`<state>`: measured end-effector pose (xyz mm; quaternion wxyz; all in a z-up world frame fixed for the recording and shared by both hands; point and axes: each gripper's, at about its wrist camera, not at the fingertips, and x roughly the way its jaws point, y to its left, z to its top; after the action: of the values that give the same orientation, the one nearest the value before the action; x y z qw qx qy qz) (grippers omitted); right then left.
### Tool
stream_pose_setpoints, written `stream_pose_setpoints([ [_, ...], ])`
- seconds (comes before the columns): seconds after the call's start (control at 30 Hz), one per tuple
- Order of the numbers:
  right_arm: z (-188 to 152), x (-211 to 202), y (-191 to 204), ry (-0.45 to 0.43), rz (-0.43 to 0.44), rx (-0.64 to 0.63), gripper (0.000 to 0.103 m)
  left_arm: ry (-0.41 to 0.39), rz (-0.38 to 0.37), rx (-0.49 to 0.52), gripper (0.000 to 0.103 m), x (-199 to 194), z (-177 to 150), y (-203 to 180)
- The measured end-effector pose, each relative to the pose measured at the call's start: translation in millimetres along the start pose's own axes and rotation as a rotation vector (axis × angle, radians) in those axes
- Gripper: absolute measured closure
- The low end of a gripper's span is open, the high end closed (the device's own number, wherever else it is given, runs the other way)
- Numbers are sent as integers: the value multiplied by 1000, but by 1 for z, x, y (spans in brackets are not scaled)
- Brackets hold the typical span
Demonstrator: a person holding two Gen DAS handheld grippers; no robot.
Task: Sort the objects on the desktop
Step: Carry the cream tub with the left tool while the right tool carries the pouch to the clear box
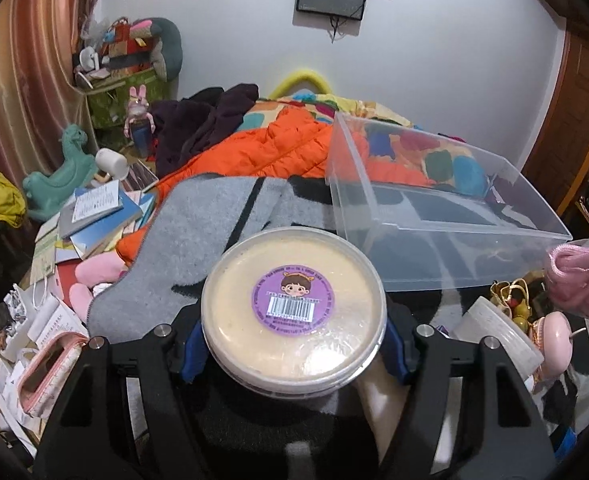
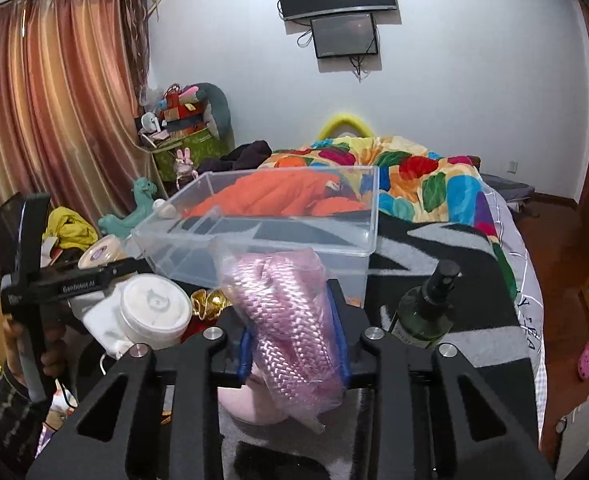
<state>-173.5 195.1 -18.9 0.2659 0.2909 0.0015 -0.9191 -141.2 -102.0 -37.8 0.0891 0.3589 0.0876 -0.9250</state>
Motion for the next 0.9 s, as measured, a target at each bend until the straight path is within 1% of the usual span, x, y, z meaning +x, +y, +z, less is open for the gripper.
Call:
stream_pose_setpoints([
  [0.13,8,-8,0,-35,10,2,81,-41,-5,-7,34,-13,3,1],
  [0.27,15,-13,1,-55,23,5,81,-75,-19,-7,34,-27,8,1],
  [0.4,21,-27,-1,-96,42,22,81,-120,-40,-4,34,-41,11,-4],
  [0.53,29,-41,-3,-143,76,47,81,-139,-66,7,34,-47,15,-10],
  [0.63,38,-47,-5,-178,80,56,81,-140,-95,5,34,-50,23,-15],
  [0.73,45,-47,-8,-203,103,88,81,-146,-122,7,34,-50,37,-21],
  [0.83,50,-38,-7,-206,122,100,81,-167,-109,18,34,-49,51,-28],
  [0.9,53,-31,-7,-207,127,108,81,-178,-114,25,34,-48,59,-32],
])
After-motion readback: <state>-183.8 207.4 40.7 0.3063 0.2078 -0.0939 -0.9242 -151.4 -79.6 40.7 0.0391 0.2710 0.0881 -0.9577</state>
